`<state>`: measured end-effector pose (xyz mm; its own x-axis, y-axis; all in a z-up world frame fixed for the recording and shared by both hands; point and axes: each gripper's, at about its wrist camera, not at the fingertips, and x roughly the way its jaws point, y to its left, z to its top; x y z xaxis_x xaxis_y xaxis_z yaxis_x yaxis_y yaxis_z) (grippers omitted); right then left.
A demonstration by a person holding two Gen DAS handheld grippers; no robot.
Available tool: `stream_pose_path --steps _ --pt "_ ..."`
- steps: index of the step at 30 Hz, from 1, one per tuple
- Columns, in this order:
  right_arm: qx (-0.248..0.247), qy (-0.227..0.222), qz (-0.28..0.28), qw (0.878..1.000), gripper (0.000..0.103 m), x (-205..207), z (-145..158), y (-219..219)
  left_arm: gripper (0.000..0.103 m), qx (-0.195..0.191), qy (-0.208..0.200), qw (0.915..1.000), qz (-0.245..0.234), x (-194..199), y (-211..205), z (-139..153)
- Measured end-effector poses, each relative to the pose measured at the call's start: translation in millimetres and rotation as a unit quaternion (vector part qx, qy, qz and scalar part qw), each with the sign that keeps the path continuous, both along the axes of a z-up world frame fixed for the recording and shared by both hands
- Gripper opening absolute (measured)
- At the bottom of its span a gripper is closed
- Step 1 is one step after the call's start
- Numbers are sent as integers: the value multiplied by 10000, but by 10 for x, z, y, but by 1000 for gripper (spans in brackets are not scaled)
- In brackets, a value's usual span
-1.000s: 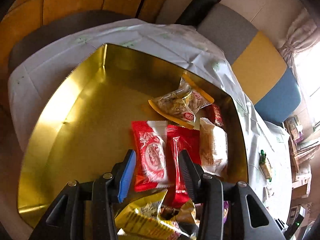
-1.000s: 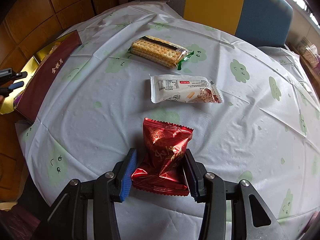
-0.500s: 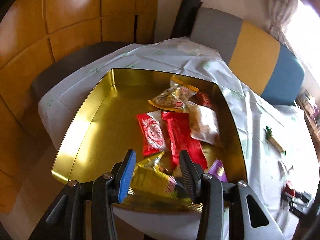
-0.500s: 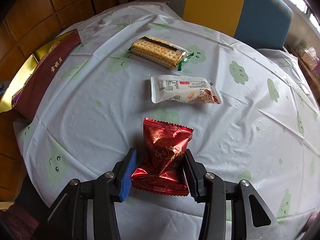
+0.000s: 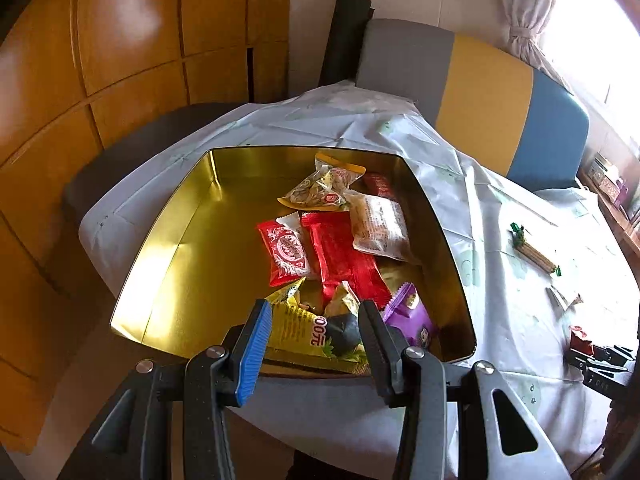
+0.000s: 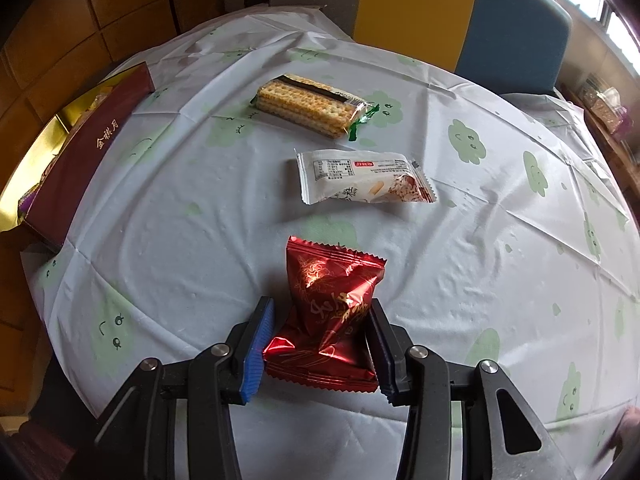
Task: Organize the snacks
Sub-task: 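Carry the red foil wrapper into the gold tray and open the right tool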
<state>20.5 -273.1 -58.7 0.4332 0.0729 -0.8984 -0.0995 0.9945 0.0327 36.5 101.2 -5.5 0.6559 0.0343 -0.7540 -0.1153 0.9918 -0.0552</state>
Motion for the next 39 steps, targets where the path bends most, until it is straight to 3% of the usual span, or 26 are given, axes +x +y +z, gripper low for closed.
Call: stream_pose_path --steps 8,16,33,39 --pt "203 7 181 9996 45 14 87 170 46 -43 -37 10000 39 -49 67 2" --pt "530 -375 775 9949 45 128 436 675 46 -73 -12 9998 167 -66 189 -12" --pt "1029 -894 2096 9682 45 334 974 1923 46 -114 -176 9986 491 -155 410 51" --pt "1341 -807 2307 9603 48 629 934 2451 46 -111 -203 9978 621 -178 501 57"
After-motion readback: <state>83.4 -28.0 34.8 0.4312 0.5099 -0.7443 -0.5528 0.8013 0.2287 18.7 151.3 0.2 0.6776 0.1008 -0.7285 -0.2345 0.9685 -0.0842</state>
